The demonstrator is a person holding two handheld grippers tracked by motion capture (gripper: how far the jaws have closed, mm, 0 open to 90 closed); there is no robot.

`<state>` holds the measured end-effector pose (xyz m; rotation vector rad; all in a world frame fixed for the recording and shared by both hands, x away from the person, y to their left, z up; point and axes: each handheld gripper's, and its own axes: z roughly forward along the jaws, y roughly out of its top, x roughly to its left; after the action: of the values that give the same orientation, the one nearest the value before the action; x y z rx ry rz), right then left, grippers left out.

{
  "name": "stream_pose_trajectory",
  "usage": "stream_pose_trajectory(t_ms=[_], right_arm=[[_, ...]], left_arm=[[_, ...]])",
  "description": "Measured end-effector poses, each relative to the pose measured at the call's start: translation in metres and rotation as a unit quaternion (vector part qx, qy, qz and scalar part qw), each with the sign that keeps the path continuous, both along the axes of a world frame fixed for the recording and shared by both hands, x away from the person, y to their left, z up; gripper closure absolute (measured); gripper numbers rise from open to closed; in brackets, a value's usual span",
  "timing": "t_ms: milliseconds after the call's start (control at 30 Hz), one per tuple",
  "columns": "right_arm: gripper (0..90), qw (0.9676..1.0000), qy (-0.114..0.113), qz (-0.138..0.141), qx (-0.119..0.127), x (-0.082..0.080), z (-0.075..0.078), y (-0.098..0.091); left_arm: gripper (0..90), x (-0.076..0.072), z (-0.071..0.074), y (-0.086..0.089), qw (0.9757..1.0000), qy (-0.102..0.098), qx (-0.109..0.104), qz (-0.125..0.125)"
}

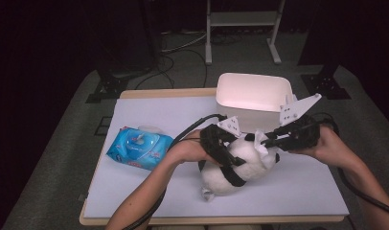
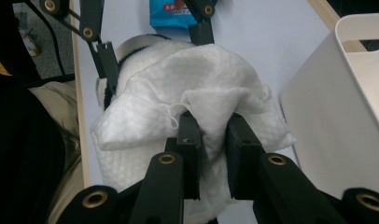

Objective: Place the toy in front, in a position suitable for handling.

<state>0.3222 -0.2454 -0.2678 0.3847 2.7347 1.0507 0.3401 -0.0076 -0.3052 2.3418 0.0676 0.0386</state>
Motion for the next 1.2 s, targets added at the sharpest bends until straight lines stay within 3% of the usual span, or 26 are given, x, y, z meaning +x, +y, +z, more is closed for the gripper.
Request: stream_pose_trajectory(t_ms=[367,600,800,1100,1200], right_arm=[[77.0,0.9995,0.011,-0.007,0.029,0.0,-0.007,-0.009],[77.0,0.9996,0.016,-0.009,0.02,0.001,-0.012,-0.011],[76.8,0.9994,0.024,-0.018,0.017,0.001,-0.018,-0.018],[76.7,0.9986,0.038,-0.027,0.022,0.001,-0.029,-0.029],[76.7,0.9984,0.042,-0.029,0.024,0.002,-0.031,-0.029]], left_arm=[[33.5,0.001,0.006,-0.004,0.9999,-0.006,0.014,-0.003],[23.8,0.001,0.001,-0.003,1.0,0.004,0.008,-0.001],[19.1,0.001,-0.002,0.008,0.9998,0.007,0.015,0.012],[17.3,0.001,-0.023,0.028,0.9985,0.028,0.034,0.032],[17.3,0.0,-0.026,0.032,0.9985,0.032,0.03,0.032]])
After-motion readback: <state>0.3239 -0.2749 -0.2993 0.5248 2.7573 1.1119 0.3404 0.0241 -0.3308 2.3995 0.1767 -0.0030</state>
